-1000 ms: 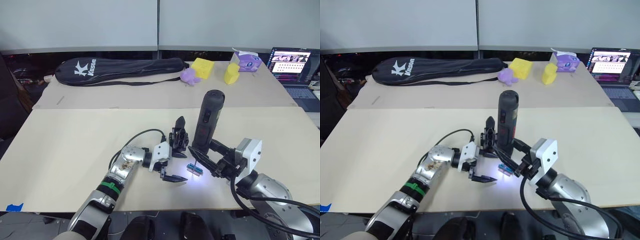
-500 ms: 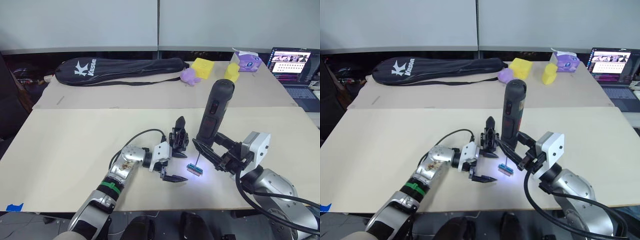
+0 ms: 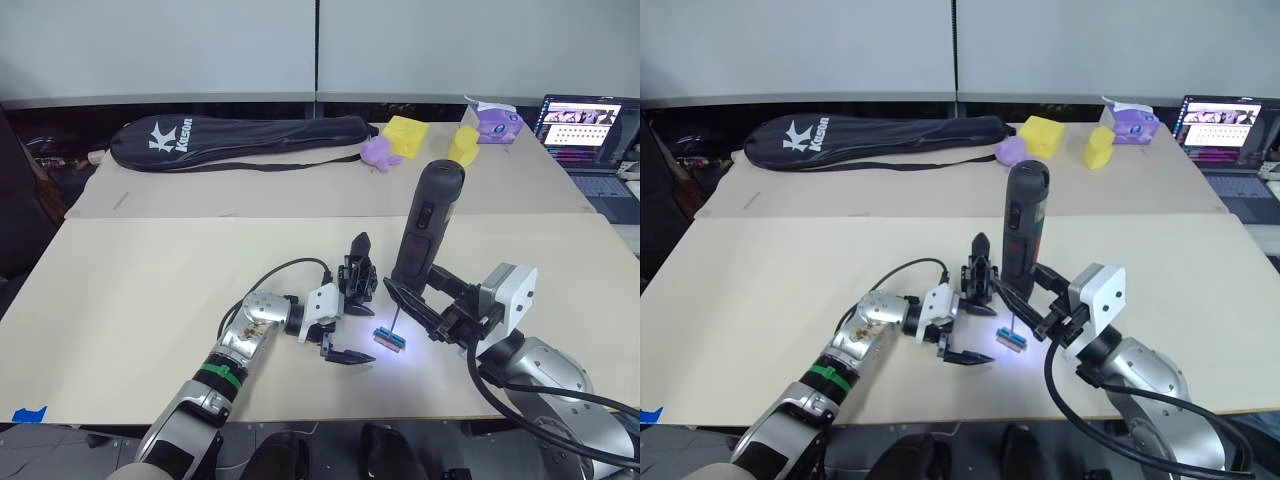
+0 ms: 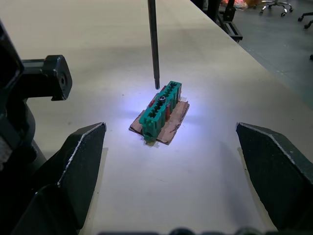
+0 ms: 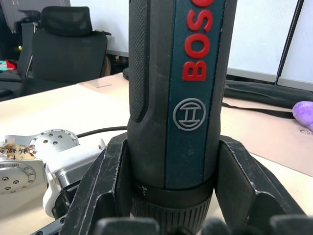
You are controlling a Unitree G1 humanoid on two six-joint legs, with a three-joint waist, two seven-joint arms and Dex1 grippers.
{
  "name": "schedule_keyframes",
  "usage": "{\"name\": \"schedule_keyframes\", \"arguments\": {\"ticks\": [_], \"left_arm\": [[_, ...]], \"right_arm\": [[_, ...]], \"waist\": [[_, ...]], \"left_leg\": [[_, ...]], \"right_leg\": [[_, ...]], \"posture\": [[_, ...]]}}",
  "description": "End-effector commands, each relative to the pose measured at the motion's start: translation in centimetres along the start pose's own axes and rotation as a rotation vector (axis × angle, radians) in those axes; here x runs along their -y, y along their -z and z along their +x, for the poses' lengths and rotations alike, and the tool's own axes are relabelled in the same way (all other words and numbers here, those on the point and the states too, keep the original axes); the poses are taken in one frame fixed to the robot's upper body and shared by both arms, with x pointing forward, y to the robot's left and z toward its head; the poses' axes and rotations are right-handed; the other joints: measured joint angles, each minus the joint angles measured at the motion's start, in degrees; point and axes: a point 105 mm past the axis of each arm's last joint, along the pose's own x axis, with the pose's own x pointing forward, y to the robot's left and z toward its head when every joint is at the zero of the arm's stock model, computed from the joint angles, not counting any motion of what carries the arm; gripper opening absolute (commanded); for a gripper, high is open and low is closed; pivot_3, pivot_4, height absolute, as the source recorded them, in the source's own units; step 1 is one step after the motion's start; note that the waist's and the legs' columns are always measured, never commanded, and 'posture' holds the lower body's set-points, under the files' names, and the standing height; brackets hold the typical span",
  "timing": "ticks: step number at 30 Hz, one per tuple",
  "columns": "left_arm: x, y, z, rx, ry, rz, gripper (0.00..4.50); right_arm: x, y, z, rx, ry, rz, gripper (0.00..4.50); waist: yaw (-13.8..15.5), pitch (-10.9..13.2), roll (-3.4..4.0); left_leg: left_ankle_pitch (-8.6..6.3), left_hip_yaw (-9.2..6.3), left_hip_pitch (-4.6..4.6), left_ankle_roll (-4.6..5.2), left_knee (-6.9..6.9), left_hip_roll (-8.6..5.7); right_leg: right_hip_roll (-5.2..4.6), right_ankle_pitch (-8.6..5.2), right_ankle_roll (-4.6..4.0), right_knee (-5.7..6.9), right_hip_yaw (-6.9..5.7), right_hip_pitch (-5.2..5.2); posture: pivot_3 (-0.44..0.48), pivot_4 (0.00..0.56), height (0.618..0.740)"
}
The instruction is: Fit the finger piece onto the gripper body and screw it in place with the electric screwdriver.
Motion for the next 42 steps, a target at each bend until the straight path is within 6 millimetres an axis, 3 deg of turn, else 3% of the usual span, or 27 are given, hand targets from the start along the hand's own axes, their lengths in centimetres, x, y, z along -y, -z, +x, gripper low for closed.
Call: {"name": "schedule_keyframes", "arguments": {"ticks": [1,42], "left_arm": [[-0.39,-0.95,0.0,0.018,-0.003,0.046,4.5],[-0.38,-1.05,-0.06,0.018,-0.006,0.044,4.5]], "right_arm": [[-0.37,-1.59,0.16,0.057,-0.015,-0.043,1.93],[-0.61,-1.03,0.27,0.051,-0.023,-0.02,1.93]], "waist": [[0.0,0.0,0.0],[0.0,0.0,0.0]], "left_leg": [[0.0,0.0,0.0,0.0,0.0,0.0],[0.0,0.0,0.0,0.0,0.0,0.0]], "right_leg": [[0.0,0.0,0.0,0.0,0.0,0.0],[0.0,0.0,0.0,0.0,0.0,0.0]], "posture": [[0.0,0.15,0.723],[0.0,0.15,0.723]]}}
